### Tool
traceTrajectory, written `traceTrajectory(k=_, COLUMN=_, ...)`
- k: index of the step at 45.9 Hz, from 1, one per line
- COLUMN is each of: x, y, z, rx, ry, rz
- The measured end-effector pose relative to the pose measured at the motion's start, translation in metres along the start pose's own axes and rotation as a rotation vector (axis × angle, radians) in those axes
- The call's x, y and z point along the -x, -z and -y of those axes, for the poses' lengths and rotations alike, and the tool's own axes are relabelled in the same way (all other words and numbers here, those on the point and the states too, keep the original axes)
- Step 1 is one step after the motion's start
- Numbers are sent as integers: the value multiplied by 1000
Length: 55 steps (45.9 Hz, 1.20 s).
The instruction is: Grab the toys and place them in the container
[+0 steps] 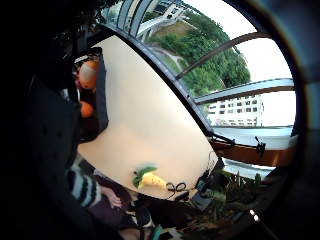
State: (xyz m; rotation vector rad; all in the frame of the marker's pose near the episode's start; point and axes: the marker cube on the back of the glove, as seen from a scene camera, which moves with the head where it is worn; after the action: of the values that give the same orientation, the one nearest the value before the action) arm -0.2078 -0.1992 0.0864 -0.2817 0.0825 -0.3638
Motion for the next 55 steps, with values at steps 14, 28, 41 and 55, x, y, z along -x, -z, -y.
traceTrajectory(k=14, x=62, y=-61, z=43, rx=136, ry=59, rz=-33)
traceTrajectory(k=28, x=61, y=-71, z=35, rx=359, ry=47, rz=67)
traceTrajectory(k=41, x=-14, y=-27, z=-36, rx=312, ry=-223, rz=-42)
traceTrajectory(k=55, x=-138, y=17, z=-185, rx=282, ry=-315, rz=-186)
